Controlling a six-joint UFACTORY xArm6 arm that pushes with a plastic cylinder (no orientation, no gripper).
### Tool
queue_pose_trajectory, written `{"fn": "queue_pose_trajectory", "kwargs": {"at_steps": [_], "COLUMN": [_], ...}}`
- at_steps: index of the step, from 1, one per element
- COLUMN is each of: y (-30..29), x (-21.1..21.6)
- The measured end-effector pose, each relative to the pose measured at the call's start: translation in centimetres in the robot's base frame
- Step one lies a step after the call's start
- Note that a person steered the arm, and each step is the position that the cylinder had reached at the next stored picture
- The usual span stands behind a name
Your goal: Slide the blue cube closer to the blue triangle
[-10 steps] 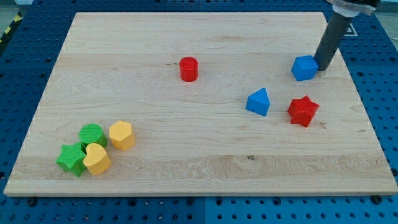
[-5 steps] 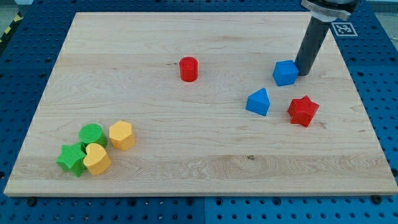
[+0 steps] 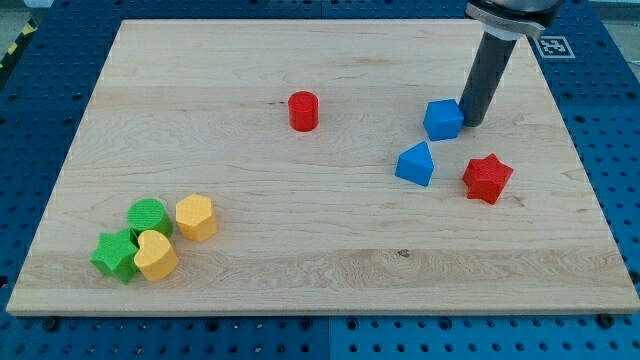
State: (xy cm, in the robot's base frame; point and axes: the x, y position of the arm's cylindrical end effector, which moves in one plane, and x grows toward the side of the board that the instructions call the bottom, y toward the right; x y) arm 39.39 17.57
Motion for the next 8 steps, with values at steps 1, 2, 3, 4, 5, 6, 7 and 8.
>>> {"fn": "queue_pose_trajectory", "kwargs": {"at_steps": [1, 2, 3, 4, 5, 6, 7, 8], "y": [-0.9, -1.2, -1.5, -1.5, -1.5, -1.5, -1.5, -1.9], "x": [0.7, 1.6, 1.7, 1.7, 1.7, 2.5, 2.9, 2.9]}}
